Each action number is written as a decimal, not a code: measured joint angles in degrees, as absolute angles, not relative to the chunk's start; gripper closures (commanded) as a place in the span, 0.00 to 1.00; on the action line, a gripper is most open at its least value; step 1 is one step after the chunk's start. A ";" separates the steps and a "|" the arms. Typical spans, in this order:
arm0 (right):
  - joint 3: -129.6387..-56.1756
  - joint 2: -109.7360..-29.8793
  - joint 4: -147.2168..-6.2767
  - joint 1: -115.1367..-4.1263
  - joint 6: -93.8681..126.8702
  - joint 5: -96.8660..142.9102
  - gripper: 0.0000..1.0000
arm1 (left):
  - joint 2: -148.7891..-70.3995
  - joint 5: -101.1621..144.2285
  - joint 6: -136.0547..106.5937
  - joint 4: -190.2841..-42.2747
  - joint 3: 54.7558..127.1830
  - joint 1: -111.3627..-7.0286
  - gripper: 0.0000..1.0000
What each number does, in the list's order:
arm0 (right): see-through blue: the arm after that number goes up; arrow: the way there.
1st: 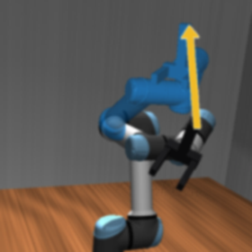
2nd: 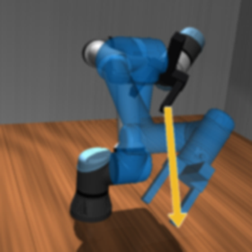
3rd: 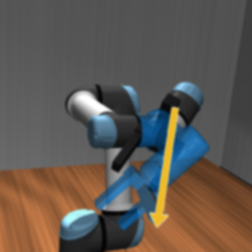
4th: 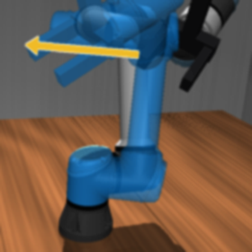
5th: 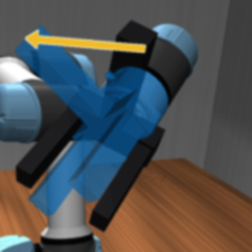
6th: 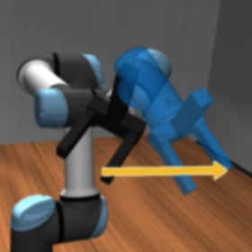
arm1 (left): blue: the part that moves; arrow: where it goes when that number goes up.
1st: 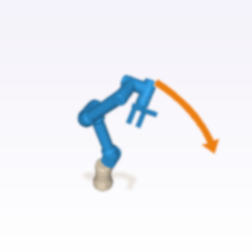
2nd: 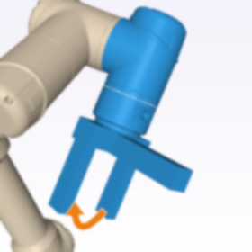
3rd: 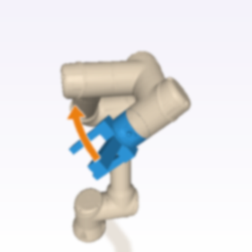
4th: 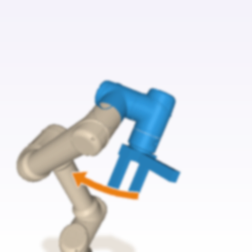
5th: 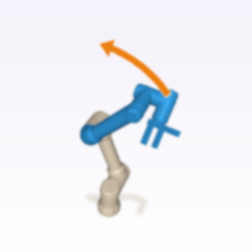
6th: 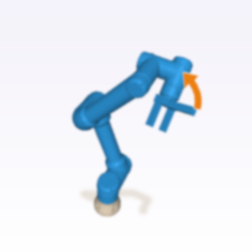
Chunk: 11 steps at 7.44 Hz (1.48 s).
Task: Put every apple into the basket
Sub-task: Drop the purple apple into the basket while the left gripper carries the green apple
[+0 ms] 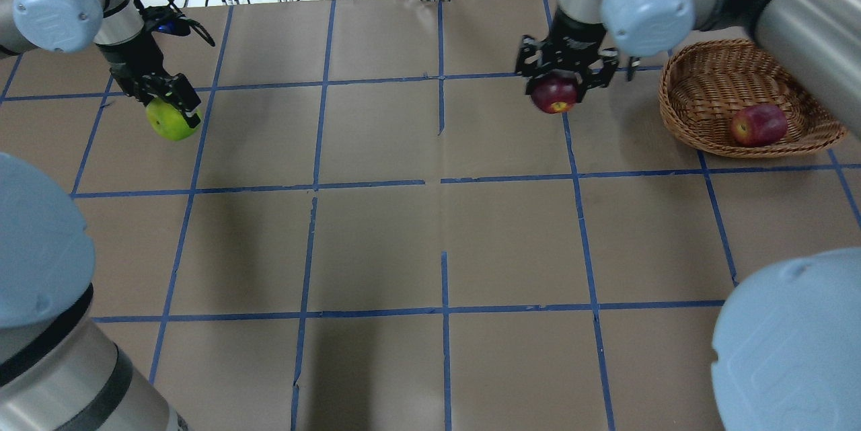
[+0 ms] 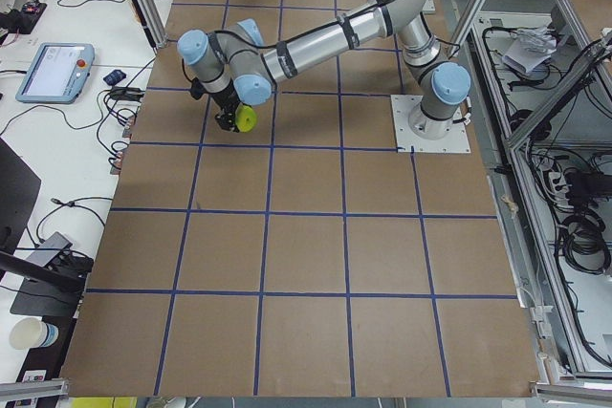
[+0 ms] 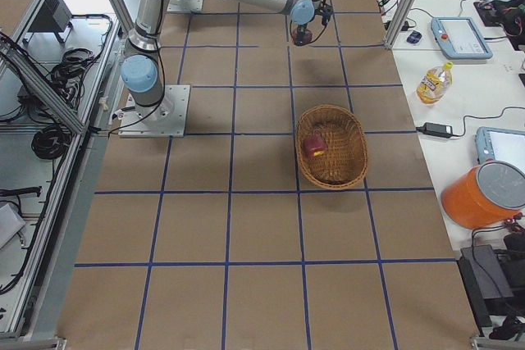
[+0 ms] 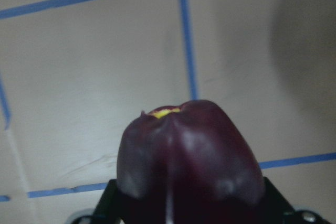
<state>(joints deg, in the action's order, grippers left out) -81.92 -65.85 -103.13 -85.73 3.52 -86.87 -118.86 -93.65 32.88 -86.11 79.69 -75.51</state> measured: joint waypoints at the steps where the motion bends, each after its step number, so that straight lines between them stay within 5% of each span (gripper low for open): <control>1: -81.32 -66.06 -102.88 -80.21 -4.85 -88.72 1.00 | -115.57 -93.19 26.12 -85.79 83.30 -78.92 0.86; 4: -80.96 -64.32 -105.53 -68.73 -23.89 -92.64 1.00 | -112.37 -89.88 0.07 -81.57 87.71 -92.61 0.86; 8: -80.38 -57.48 -116.37 -61.54 -32.69 -97.87 1.00 | -118.09 -83.25 -23.31 -64.48 89.99 -108.10 0.86; 9: -79.81 -56.65 -117.17 -60.98 -33.33 -98.42 0.43 | -119.58 -82.44 -25.25 -62.15 90.45 -109.91 0.56; 10: -79.40 -55.81 -117.73 -60.58 -33.19 -98.59 0.01 | -120.72 -82.24 -26.04 -60.84 90.79 -111.13 0.24; 11: -79.24 -55.24 -118.24 -59.79 -32.62 -98.42 0.00 | -121.55 -82.26 -26.25 -60.11 91.13 -111.72 0.00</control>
<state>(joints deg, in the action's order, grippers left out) -79.24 -55.24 -118.24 -59.79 -32.62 -98.42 -121.55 -82.26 -26.25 -60.11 91.13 -111.72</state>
